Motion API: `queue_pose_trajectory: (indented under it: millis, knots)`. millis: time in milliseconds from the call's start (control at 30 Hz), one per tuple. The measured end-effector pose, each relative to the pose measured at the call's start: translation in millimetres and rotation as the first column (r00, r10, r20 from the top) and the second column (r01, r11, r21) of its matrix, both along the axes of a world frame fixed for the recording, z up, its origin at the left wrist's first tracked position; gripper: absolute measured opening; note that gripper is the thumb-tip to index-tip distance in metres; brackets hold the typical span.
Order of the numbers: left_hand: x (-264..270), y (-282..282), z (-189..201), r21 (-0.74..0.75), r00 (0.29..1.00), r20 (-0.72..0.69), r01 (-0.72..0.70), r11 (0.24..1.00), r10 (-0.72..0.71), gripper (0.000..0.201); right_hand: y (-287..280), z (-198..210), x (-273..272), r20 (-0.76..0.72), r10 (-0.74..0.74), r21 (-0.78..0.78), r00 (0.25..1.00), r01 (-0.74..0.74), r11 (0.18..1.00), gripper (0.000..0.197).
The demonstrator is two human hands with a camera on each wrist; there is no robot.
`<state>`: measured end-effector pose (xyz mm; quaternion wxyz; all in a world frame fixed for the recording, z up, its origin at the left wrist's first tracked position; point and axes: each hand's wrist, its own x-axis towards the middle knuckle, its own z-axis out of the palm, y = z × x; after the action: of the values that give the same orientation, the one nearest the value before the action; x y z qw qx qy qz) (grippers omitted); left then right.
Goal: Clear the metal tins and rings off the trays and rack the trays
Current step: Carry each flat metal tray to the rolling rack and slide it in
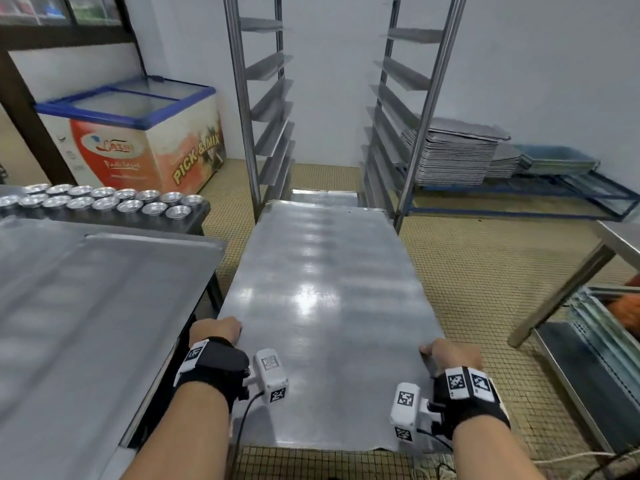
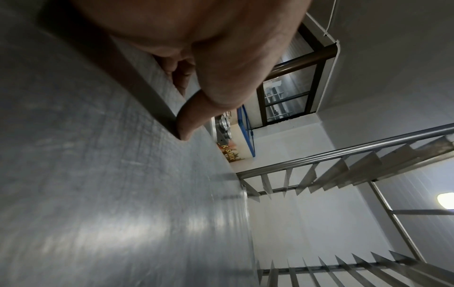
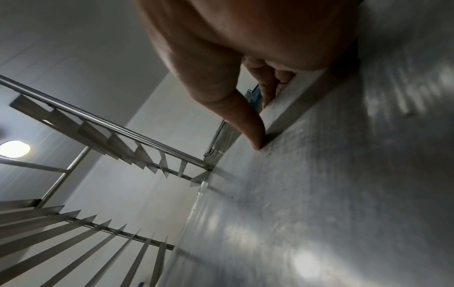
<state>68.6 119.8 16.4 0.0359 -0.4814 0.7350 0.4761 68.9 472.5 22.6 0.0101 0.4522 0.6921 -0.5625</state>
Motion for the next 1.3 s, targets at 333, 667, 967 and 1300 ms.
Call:
queue_pose_trajectory:
  millis: [333, 667, 967, 1300]
  knots:
    - [-111, 7, -17, 0.028, 0.999, 0.031, -0.037, 0.999, 0.036, 0.033, 10, -29, -125, 0.064, 0.022, -0.046, 0.998, -0.019, 0.999, 0.027]
    - [-205, -1, -43, 0.017, 0.999, 0.041, -0.037, 0.999, 0.036, 0.036, 13, -62, -228, 0.098, 0.014, -0.063, 0.995, -0.008, 0.998, 0.049]
    - [-288, -4, -53, 0.037, 0.996, 0.063, -0.060, 0.998, 0.058, 0.048, 15, -107, -319, 0.062, -0.007, -0.076, 0.998, 0.012, 0.997, 0.047]
    - [-366, -18, -72, 0.067, 0.995, -0.011, -0.101, 0.993, 0.102, 0.055, -12, -87, -383, 0.056, 0.008, -0.045, 0.998, -0.005, 0.999, 0.022]
